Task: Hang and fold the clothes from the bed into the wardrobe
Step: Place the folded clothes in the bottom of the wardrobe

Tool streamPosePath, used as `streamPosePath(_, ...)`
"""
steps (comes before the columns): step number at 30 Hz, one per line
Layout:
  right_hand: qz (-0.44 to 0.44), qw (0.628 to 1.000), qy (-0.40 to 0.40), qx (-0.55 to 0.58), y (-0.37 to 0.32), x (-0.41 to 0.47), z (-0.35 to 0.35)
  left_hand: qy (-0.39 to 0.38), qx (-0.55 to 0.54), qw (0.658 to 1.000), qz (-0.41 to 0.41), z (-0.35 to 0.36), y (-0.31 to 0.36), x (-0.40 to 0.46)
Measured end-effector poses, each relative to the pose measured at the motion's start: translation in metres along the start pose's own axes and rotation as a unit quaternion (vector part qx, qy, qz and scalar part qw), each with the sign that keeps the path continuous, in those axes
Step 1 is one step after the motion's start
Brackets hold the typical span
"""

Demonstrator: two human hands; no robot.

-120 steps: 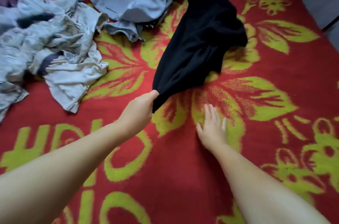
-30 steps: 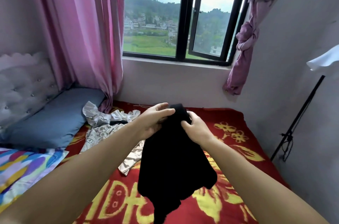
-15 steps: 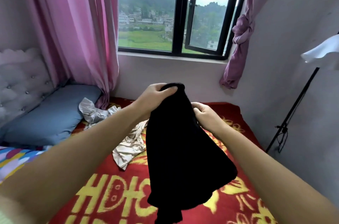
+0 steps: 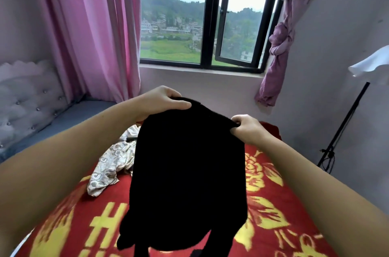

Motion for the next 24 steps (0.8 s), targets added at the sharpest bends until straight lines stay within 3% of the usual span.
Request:
streamPosePath(3,0.009,0.996,0.076,-0.043,0.009,0.005,-0.012,-0.010,-0.030,1.000,0.001,-0.017,-0.002,-0.009)
streamPosePath(6,0.066,0.994,0.086,-0.032,0.046,-0.005,-0.020,0.065,-0.118,0.991,0.014,-0.056,-0.010,-0.020)
streamPosePath(8,0.093,0.992,0.041,0.079,0.063,-0.012,-0.013,0.129,-0.183,0.974,0.026,-0.083,-0.021,-0.030)
streamPosePath(10,0.066,0.987,-0.033,0.143,0.050,-0.015,0.007,0.134,-0.233,0.963,0.034,-0.089,-0.028,-0.033)
streamPosePath(14,-0.063,0.968,-0.225,0.086,-0.028,-0.022,0.077,0.003,-0.199,0.979,0.035,-0.046,-0.011,-0.024)
streamPosePath(18,-0.124,0.951,-0.285,0.005,-0.060,-0.039,0.151,-0.027,-0.207,0.976,0.064,-0.022,0.001,-0.023)
streamPosePath(21,-0.092,0.961,-0.259,0.020,-0.041,-0.035,0.172,0.027,-0.221,0.973,0.058,-0.051,-0.008,-0.035)
streamPosePath(24,-0.020,0.972,-0.167,0.166,-0.028,-0.019,0.149,0.083,-0.159,0.984,0.003,-0.089,-0.042,-0.057)
Point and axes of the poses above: each hand's wrist, its own x-axis towards the middle knuckle, its own z-axis out of the palm, y = z × x, the point moved 8 cm from there along x, towards the middle knuckle, and after that the axes turned 2 degrees about z, right-handed, at the moved point
